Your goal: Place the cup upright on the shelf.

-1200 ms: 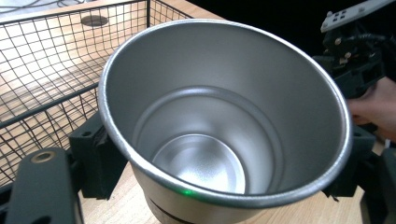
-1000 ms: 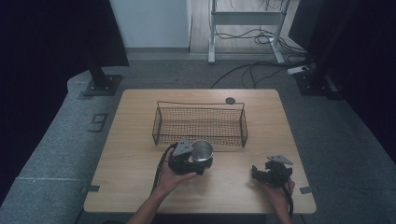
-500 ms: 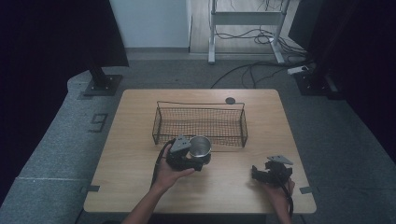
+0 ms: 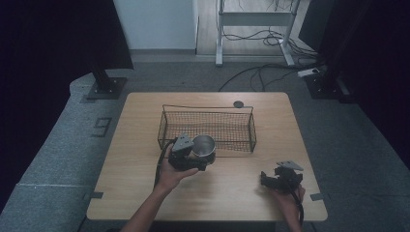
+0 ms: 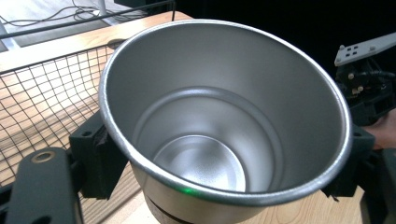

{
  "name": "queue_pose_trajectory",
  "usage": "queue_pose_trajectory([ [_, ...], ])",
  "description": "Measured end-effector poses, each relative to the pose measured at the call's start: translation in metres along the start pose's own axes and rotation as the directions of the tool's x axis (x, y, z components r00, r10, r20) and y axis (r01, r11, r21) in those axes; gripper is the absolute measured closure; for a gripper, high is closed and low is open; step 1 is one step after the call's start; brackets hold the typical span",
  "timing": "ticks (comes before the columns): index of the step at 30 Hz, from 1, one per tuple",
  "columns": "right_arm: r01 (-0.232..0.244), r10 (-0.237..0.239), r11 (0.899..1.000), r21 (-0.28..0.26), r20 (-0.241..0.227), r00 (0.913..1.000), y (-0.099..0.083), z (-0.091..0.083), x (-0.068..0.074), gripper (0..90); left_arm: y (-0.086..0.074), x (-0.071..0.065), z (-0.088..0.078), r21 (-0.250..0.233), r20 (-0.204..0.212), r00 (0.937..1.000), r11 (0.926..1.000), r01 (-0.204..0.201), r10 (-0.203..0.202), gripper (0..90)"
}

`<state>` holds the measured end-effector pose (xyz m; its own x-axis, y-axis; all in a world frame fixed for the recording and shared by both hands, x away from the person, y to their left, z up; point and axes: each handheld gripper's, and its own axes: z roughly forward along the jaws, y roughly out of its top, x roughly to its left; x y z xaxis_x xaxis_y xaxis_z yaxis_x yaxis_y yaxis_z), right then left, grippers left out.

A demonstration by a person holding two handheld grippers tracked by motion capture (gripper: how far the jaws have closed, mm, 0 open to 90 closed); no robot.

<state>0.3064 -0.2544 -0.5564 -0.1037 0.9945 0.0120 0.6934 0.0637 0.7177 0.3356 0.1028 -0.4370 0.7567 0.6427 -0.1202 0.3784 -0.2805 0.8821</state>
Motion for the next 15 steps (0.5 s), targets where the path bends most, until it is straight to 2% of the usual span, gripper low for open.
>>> queue_pose_trajectory([
  [15,0.000,0.000,1.000,-0.001,0.002,1.0000,0.000,0.000,0.000,1.0,0.015,0.015,-0.007,-0.018,-0.008,0.9998,0.9996,0.021,-0.021,17.7],
])
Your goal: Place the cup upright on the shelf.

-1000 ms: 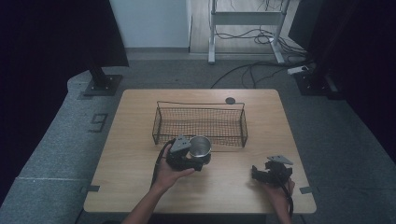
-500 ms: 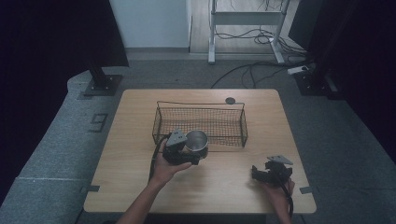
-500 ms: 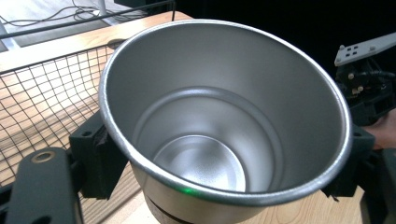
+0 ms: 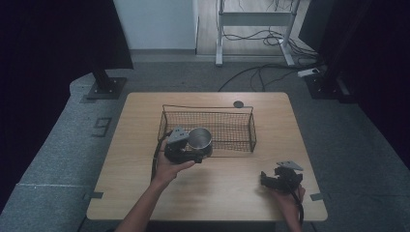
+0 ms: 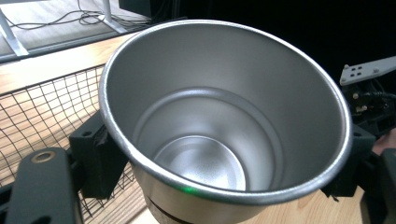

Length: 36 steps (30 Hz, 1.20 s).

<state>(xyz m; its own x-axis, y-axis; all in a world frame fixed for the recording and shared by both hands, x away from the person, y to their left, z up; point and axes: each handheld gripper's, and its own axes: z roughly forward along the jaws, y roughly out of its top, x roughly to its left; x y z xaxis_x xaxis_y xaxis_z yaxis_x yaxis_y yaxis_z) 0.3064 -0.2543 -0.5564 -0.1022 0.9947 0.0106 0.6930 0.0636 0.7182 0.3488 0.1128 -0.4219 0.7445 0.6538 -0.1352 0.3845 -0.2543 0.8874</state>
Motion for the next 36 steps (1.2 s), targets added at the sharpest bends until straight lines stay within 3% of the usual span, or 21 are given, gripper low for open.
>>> queue_pose_trajectory([
  [13,-0.001,0.001,1.000,0.000,0.000,1.0000,0.000,0.000,0.000,1.0,0.009,0.008,0.001,0.013,-0.012,0.9999,0.9999,0.004,-0.004,17.7],
  [32,0.000,0.000,1.000,0.000,0.001,1.0000,0.000,0.000,0.000,1.1,0.032,0.022,0.009,0.019,-0.057,0.9979,0.9994,-0.031,0.032,17.7],
  [36,0.002,-0.002,1.000,0.000,0.001,1.0000,0.000,0.000,0.000,1.1,0.034,0.028,0.009,0.010,-0.047,0.9988,0.9999,-0.012,0.012,17.7],
])
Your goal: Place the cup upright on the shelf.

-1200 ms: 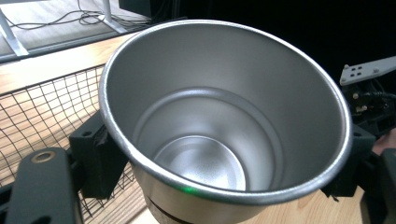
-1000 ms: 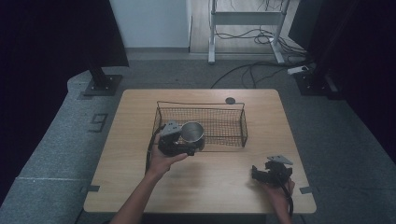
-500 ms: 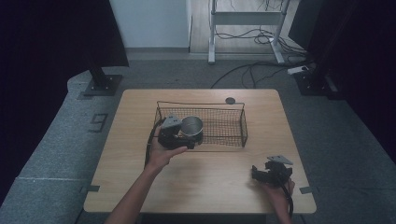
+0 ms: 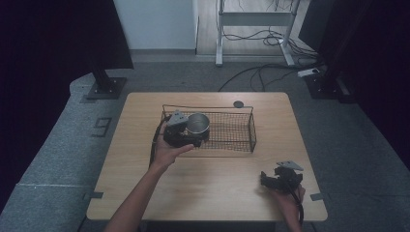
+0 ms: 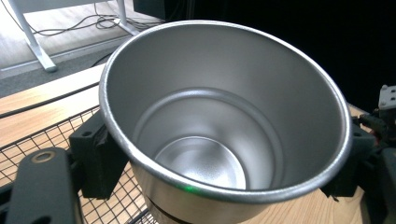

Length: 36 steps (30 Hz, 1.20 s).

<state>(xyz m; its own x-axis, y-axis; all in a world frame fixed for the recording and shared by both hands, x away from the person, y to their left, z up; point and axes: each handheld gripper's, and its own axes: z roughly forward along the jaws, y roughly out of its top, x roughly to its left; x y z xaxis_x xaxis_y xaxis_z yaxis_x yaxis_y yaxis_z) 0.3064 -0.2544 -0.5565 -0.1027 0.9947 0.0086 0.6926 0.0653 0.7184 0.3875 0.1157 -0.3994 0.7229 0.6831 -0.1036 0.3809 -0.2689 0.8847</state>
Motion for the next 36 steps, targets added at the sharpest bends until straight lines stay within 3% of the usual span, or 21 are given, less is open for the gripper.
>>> queue_pose_trajectory([
  [8,-0.001,0.001,1.000,-0.002,-0.001,1.0000,0.000,0.000,0.000,1.1,0.001,0.014,0.005,0.024,-0.033,0.9994,0.9997,0.008,-0.008,17.7],
  [19,0.001,-0.001,1.000,-0.002,-0.001,1.0000,0.000,0.000,0.000,1.1,-0.001,0.026,0.012,0.032,-0.030,0.9993,0.9993,0.022,-0.021,17.7],
  [36,0.000,0.000,1.000,-0.001,-0.001,1.0000,0.000,0.000,0.000,1.1,-0.004,0.040,0.030,0.063,-0.061,0.9978,0.9975,0.031,-0.027,17.6],
])
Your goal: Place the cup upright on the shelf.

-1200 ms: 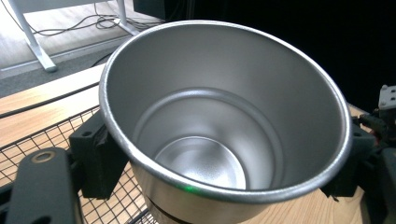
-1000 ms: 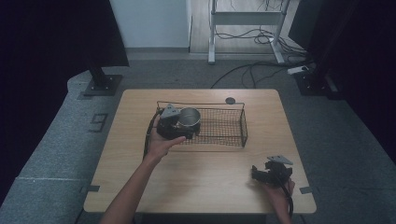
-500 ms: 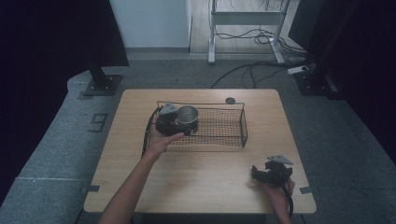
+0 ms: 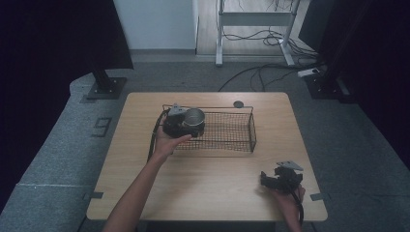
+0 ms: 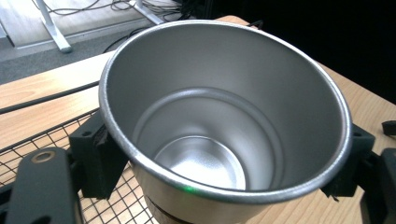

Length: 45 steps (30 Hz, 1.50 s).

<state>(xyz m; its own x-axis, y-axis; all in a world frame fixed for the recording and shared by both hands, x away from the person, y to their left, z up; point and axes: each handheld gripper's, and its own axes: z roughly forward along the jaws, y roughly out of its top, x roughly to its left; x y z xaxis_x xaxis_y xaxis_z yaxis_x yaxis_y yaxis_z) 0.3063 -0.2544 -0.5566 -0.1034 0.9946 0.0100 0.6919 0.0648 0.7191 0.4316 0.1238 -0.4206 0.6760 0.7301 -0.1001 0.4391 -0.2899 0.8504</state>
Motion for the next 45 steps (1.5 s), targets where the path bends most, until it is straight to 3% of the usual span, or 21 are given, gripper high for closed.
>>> queue_pose_trajectory([
  [23,0.001,-0.001,1.000,0.000,-0.002,1.0000,0.000,0.000,0.000,1.1,-0.010,0.024,0.021,0.036,-0.014,0.9985,0.9979,0.054,-0.053,17.6],
  [45,0.001,-0.001,1.000,0.000,-0.001,1.0000,0.000,0.000,0.000,1.1,-0.031,0.033,0.042,0.095,-0.051,0.9939,0.9902,0.102,-0.098,17.5],
])
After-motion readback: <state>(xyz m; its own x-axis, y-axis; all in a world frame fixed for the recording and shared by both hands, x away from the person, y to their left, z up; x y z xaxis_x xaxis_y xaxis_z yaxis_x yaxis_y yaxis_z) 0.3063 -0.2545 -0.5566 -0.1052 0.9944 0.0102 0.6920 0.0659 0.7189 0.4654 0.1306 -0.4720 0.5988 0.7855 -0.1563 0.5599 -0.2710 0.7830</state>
